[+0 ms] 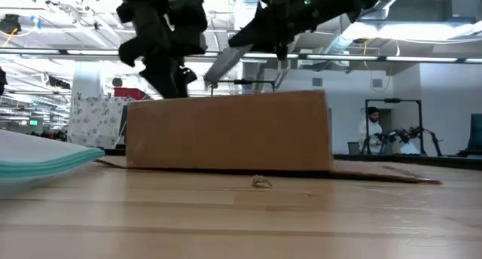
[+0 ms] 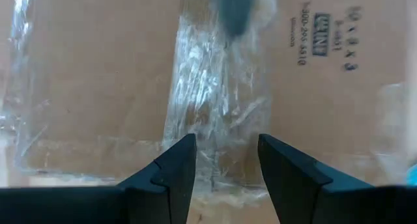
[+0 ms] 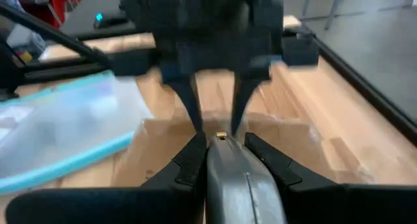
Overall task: Unpack boxes
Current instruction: Break down the cardboard box until it is fully flat
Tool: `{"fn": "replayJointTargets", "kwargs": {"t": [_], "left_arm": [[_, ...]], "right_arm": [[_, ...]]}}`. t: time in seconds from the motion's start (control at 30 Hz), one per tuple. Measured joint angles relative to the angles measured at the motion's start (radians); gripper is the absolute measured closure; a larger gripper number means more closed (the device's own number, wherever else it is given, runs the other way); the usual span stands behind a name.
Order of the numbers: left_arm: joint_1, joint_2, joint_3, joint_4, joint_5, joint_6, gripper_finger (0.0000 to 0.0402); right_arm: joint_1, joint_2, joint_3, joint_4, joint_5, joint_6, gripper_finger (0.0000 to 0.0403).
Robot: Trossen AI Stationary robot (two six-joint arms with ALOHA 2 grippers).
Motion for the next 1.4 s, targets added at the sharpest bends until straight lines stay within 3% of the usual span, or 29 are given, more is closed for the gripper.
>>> {"fn": "replayJointTargets", "kwargs": {"t": [0.37,1.4], "left_arm": [[-0.003,-0.002,-0.063,0.123,-0.023,-0.084,0.0253],[-0.003,0.002,-0.065,0.166,-0.032,-0.099,0.0253]], "right_arm": [[-0.004,0.066,0.001,0.126,0.007,-0.016,0.0332],[-0.016,0.146,0.002,0.143,0.017,0.009,0.0332]]}}
